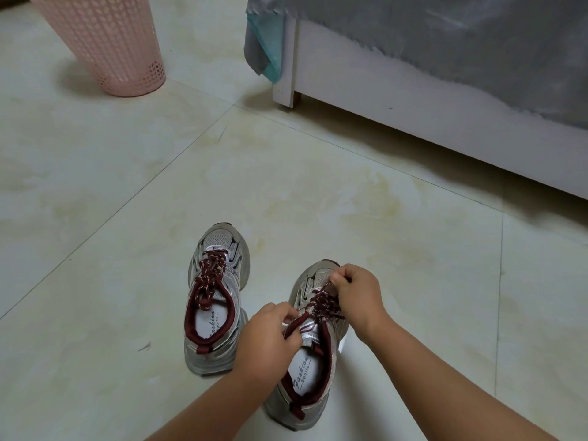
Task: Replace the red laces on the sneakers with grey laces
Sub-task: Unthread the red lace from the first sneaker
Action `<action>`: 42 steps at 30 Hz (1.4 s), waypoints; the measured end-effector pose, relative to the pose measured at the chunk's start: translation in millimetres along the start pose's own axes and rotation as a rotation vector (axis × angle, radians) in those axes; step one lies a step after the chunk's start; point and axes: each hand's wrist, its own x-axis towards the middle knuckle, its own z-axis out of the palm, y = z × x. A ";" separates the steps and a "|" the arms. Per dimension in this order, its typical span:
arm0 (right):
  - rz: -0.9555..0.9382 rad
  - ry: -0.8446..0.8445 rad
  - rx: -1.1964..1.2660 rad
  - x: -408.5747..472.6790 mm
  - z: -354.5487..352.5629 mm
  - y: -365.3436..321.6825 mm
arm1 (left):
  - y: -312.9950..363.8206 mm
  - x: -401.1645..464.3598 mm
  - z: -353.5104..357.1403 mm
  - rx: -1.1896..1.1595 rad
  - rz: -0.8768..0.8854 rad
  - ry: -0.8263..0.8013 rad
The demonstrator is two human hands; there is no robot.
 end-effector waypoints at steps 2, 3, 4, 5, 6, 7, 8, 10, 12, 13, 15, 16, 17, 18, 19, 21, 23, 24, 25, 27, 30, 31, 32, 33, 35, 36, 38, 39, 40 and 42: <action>0.044 0.052 0.044 2.2 -0.5 2.0 | 0.4 -0.3 0.2 -0.001 0.000 0.001; 0.065 0.074 0.082 3.8 -0.8 3.3 | 0.7 -0.4 0.3 -0.006 -0.002 0.000; 0.089 0.088 0.129 4.9 -1.3 3.9 | 1.1 -0.6 0.5 -0.012 -0.004 -0.001; 0.111 0.097 0.178 5.4 -1.7 4.7 | 1.6 -0.7 0.9 -0.015 -0.007 -0.002; 0.132 0.108 0.216 5.7 -2.3 5.2 | 2.0 -0.9 1.6 -0.013 -0.009 -0.002; 0.140 0.114 0.230 5.8 -2.6 5.4 | 2.3 -1.1 2.5 -0.009 -0.011 -0.004; 0.119 0.115 0.205 4.7 -2.8 4.6 | 2.6 -1.4 3.3 -0.004 -0.015 -0.006; -0.041 0.068 -0.023 2.1 -3.2 1.7 | 2.5 -2.3 4.4 0.001 -0.019 -0.012; -0.291 -0.064 -0.447 -1.2 -2.8 -1.6 | 1.5 -2.7 4.7 0.000 -0.019 -0.014; -0.400 -0.150 -0.590 -2.2 -1.1 -1.2 | 0.9 -2.6 4.8 -0.002 -0.020 -0.014; -0.499 -0.306 -0.712 -4.2 3.5 -0.6 | 0.6 -2.5 4.9 -0.005 -0.021 -0.014; -0.508 -0.351 -0.736 -4.7 5.6 0.8 | 0.6 -2.7 4.9 -0.002 -0.018 -0.015; -0.506 -0.367 -0.735 -4.7 6.8 3.1 | 0.6 -2.9 5.0 0.002 -0.016 -0.017; -0.500 -0.369 -0.704 -4.4 7.5 4.3 | 0.4 -3.0 5.0 0.003 -0.013 -0.016; -0.484 -0.362 -0.654 -4.0 8.0 4.6 | -0.1 -3.1 5.0 0.001 -0.010 -0.012; -0.408 -0.331 -0.473 -4.9 7.5 1.5 | -0.6 -3.4 5.3 -0.004 -0.008 -0.001; -0.258 -0.246 -0.241 -5.0 3.5 -3.7 | -0.1 -3.4 5.2 -0.008 -0.011 0.001; -0.189 -0.208 -0.148 -3.7 0.9 -5.4 | -0.1 -3.7 5.1 -0.012 -0.013 0.002; -0.137 -0.181 -0.082 -2.1 -1.8 -5.7 | 0.1 -4.0 5.2 -0.016 -0.017 0.002; -0.069 -0.148 0.004 -2.2 -5.7 -5.4 | 0.8 -4.1 5.3 -0.018 -0.022 0.000; 0.027 -0.090 0.152 -4.1 -6.9 -5.3 | 1.4 -4.1 5.4 -0.031 -0.041 -0.006; 0.062 -0.074 0.221 -3.6 -8.5 -6.4 | 1.7 -4.4 5.1 -0.031 -0.049 -0.008; 0.104 -0.060 0.313 -2.7 -11.1 -9.4 | 1.5 -4.8 4.8 -0.035 -0.059 -0.010; 0.146 -0.047 0.412 -1.2 -15.2 -13.3 | 0.8 -5.2 4.6 -0.042 -0.071 -0.013; 0.166 -0.027 0.466 1.9 -26.7 -19.0 | -0.7 -6.0 4.8 -0.054 -0.094 -0.017; 0.141 -0.035 0.398 2.8 -33.5 -19.4 | -1.0 -6.4 4.9 -0.053 -0.102 -0.020; 0.068 -0.118 0.183 0.7 -46.5 -20.1 | 0.3 -6.7 4.1 -0.032 -0.106 -0.025; 0.043 -0.190 0.056 -2.8 -51.7 -20.9 | 0.7 -6.6 3.6 -0.006 -0.096 -0.028; 0.034 -0.275 -0.077 -7.3 -55.2 -21.1 | 1.0 -5.8 3.4 0.030 -0.072 -0.036; 0.046 -0.443 -0.341 -17.6 -58.5 -20.1 | 3.2 -3.4 2.7 0.080 -0.001 -0.071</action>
